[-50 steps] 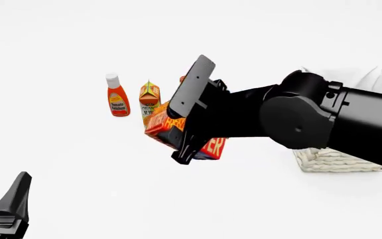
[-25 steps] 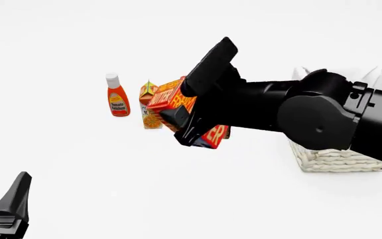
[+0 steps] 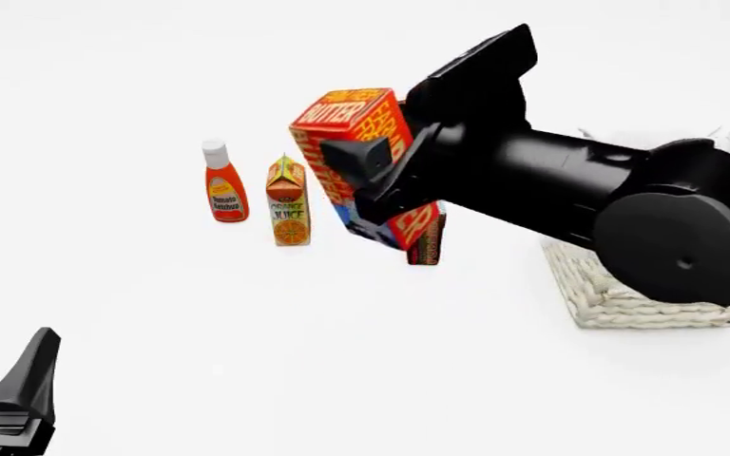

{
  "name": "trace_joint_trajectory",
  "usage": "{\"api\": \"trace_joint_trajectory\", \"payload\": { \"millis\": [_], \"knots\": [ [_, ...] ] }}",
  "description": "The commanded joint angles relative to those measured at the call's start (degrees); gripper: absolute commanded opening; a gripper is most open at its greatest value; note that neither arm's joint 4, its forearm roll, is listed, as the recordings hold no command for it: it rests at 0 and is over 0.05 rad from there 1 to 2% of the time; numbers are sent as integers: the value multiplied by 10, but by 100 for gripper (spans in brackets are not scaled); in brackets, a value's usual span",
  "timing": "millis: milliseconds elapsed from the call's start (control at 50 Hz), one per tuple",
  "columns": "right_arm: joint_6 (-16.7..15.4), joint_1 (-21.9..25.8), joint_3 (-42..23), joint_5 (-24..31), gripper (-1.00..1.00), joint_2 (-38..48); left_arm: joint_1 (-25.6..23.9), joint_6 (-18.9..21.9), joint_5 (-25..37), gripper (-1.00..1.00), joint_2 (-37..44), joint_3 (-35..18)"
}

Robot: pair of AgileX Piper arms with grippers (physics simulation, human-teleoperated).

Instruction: Pick the butter and place it in the basket.

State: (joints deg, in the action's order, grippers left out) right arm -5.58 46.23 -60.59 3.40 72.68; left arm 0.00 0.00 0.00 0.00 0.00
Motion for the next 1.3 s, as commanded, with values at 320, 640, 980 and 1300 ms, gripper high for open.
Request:
{"api": "trace_joint_trajectory", "payload": {
  "millis": [320, 640, 980, 1300],
  "knots": [
    [80, -54, 15, -105, -100, -23, 0, 0, 0, 100, 0, 0],
    [105, -113, 39, -158, -100, -37, 0, 0, 0, 100, 0, 0],
    [104, -160, 19, -155, -100, -38, 0, 0, 0, 100, 0, 0],
    [118, -205, 27, -170, -100, -41, 0, 0, 0, 100, 0, 0]
  ]
}}
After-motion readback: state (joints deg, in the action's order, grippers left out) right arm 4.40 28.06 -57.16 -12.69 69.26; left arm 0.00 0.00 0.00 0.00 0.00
